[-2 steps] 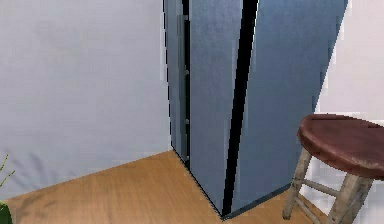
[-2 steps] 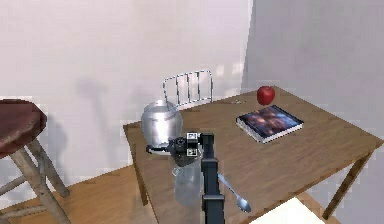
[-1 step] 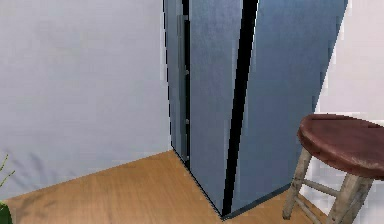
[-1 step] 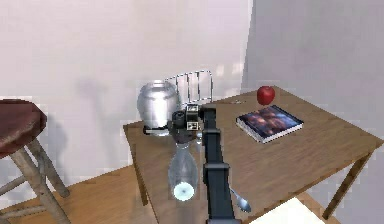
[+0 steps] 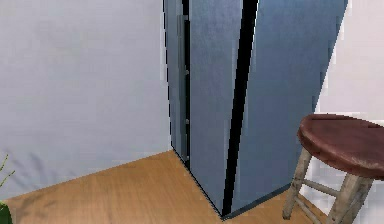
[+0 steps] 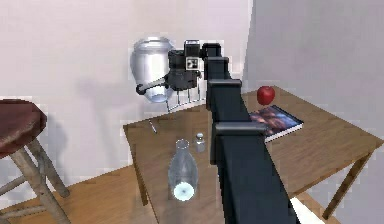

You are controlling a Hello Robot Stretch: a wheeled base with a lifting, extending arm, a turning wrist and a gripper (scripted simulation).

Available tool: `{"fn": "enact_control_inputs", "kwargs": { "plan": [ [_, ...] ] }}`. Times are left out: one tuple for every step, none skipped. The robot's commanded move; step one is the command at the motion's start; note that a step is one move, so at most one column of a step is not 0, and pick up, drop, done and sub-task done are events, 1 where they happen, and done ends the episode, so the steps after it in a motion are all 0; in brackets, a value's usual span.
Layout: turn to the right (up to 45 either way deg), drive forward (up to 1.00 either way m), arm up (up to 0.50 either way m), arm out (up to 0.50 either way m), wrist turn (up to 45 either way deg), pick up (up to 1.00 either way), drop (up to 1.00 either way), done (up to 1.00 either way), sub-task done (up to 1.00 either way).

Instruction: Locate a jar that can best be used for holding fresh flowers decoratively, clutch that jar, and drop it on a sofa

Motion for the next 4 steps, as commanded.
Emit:
{"fn": "enact_control_inputs", "kwargs": {
  "plan": [
    [0.0, 0.00, 0.00, 0.00, -45.0, 0.00, 0.00, 0.00, 0.00],
    [0.0, 0.00, 0.00, 0.00, -45.0, 0.00, 0.00, 0.00, 0.00],
    [0.0, 0.00, 0.00, 0.00, -9.0, 0.00, 0.00, 0.00, 0.00],
    [0.0, 0.00, 0.00, -0.38, 0.0, 0.00, 0.00, 0.00, 0.00]
  ]
}}
